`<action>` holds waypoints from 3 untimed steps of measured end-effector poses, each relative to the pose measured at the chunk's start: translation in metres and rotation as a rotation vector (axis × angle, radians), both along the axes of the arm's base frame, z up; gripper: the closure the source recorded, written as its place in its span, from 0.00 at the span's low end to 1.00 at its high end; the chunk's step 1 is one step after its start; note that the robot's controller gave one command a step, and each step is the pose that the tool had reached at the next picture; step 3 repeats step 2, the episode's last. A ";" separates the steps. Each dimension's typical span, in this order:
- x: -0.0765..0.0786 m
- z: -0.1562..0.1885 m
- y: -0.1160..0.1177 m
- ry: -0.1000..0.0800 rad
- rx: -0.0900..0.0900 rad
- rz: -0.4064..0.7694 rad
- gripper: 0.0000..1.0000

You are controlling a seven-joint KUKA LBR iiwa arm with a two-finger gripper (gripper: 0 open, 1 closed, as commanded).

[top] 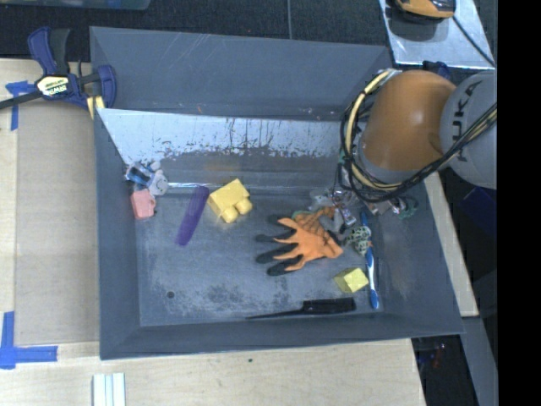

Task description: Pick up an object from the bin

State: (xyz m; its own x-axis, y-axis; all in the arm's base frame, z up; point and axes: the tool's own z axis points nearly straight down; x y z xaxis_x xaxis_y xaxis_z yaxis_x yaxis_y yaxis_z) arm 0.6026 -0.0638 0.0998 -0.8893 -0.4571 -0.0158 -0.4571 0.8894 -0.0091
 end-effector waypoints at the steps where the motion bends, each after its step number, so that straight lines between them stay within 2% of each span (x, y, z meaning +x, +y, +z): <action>1: 0.001 0.021 0.000 -0.003 -0.001 -0.001 1.00; 2: 0.000 0.052 0.000 0.002 0.000 -0.001 1.00; 3: 0.000 0.052 0.000 0.002 0.000 -0.001 1.00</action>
Offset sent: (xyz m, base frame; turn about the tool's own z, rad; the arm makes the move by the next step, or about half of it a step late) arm 0.0006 -0.0003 0.0842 0.0006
